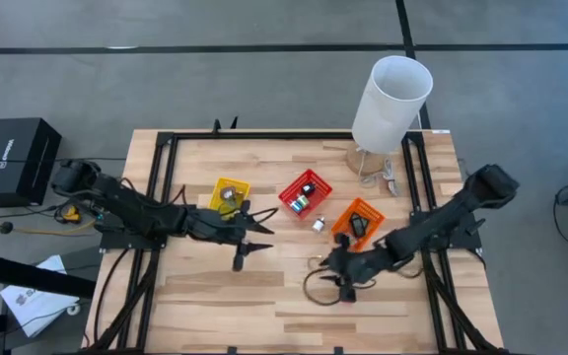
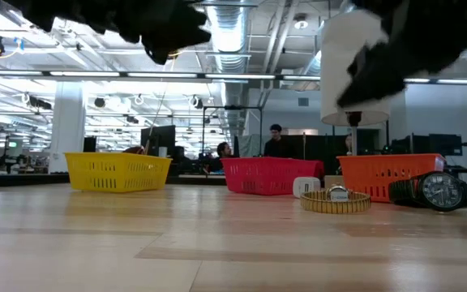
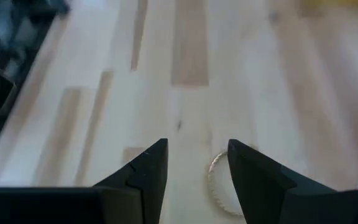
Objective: Pick & Place Office items
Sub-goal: Put the gold watch into the yellow bin
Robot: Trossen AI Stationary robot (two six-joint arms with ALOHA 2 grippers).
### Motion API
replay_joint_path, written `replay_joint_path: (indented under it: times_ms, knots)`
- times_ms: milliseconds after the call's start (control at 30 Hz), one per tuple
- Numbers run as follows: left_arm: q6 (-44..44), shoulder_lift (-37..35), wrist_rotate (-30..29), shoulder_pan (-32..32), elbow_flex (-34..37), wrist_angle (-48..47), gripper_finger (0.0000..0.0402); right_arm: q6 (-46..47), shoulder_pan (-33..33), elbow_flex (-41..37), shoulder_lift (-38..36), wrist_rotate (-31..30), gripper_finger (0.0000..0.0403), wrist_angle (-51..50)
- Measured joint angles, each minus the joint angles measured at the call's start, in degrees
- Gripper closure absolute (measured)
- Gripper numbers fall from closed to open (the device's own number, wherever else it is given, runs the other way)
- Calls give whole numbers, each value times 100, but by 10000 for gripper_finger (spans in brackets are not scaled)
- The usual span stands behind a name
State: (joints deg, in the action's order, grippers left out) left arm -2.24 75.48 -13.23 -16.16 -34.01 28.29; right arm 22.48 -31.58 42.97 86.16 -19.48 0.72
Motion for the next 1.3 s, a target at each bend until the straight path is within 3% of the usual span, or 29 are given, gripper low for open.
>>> replay_joint_path:
  times_ms: [167,367,633,1000,1167,1300]
  knots:
    - [23,-102,0,0,2,-30,248,-4,120,665,802,592,253,-577]
    - [227,-98,2,46,3,-39,248,-1,349,1425,1486,658,263,-1653]
    - [242,-115,-2,57,3,-28,248,35,627,1756,2186,1234,265,-1945]
    - [243,-118,0,55,3,-36,248,-37,687,1884,2027,1196,275,-2244]
    - [243,-118,0,55,3,-34,248,67,698,1931,1746,480,275,-2590]
    - [243,-118,0,55,3,-34,248,247,877,1935,1946,848,275,-2588]
